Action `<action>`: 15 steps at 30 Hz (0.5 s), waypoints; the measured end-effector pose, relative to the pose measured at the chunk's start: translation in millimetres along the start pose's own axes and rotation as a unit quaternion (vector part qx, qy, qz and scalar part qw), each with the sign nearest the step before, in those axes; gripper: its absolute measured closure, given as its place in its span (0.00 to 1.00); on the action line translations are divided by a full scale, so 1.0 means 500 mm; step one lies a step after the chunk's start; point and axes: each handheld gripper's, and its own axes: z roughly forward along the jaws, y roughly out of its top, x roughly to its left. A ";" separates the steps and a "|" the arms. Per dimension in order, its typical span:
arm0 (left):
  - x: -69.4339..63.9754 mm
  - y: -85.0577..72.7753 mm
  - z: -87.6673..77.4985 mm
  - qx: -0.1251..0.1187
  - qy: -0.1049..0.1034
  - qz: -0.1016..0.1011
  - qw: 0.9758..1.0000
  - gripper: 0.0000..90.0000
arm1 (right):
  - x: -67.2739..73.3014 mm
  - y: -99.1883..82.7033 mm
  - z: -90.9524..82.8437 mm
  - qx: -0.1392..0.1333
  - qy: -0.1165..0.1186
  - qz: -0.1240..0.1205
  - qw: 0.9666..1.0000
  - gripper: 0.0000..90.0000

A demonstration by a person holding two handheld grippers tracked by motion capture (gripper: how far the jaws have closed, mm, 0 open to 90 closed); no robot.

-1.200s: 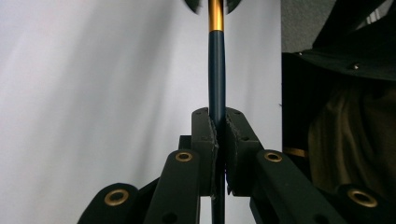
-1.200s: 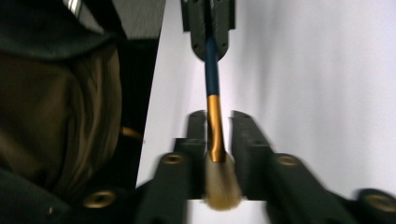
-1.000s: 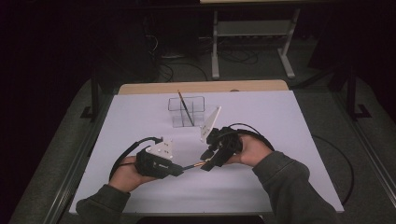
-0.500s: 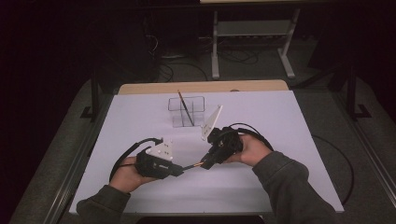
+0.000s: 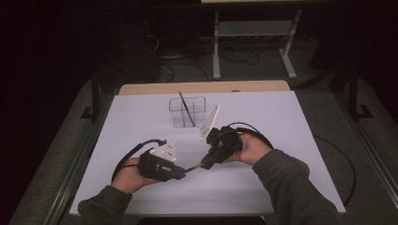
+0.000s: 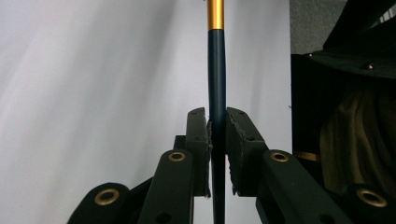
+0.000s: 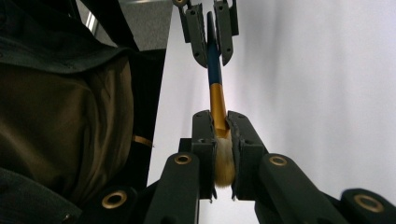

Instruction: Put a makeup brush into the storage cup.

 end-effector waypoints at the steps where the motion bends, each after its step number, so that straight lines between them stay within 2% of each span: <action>1: 0.000 0.002 -0.001 0.002 -0.001 0.001 1.000 0.89 | 0.002 0.004 -0.002 0.001 0.001 0.002 1.000 0.91; 5: -0.001 0.006 -0.003 0.006 -0.002 0.002 1.000 0.91 | 0.008 0.018 -0.007 0.008 -0.004 -0.006 1.000 0.91; 8: 0.002 0.002 -0.007 -0.010 0.004 -0.009 1.000 0.92 | 0.011 0.023 -0.014 -0.002 -0.008 -0.008 1.000 0.89; 9: 0.003 0.000 -0.009 -0.015 0.009 -0.010 1.000 0.92 | 0.010 0.021 -0.015 -0.007 -0.009 -0.004 1.000 0.84; 10: 0.004 -0.002 -0.012 -0.018 0.011 -0.014 1.000 0.92 | 0.009 0.019 -0.017 -0.015 -0.019 0.000 1.000 0.77; 11: 0.005 -0.004 -0.014 -0.024 0.014 -0.015 0.999 0.93 | 0.008 0.015 -0.020 -0.024 -0.023 0.007 0.999 0.74; 12: 0.005 -0.007 -0.015 -0.032 0.016 -0.019 0.999 0.93 | 0.007 0.009 -0.022 -0.040 -0.020 0.012 0.999 0.70; 13: 0.007 -0.011 -0.017 -0.038 0.018 -0.021 0.999 0.93 | 0.006 0.004 -0.024 -0.054 -0.028 0.014 0.998 0.68; 15: 0.009 -0.016 -0.019 -0.054 0.020 -0.030 0.998 0.93 | 0.005 -0.007 -0.024 -0.076 -0.029 0.022 0.996 0.67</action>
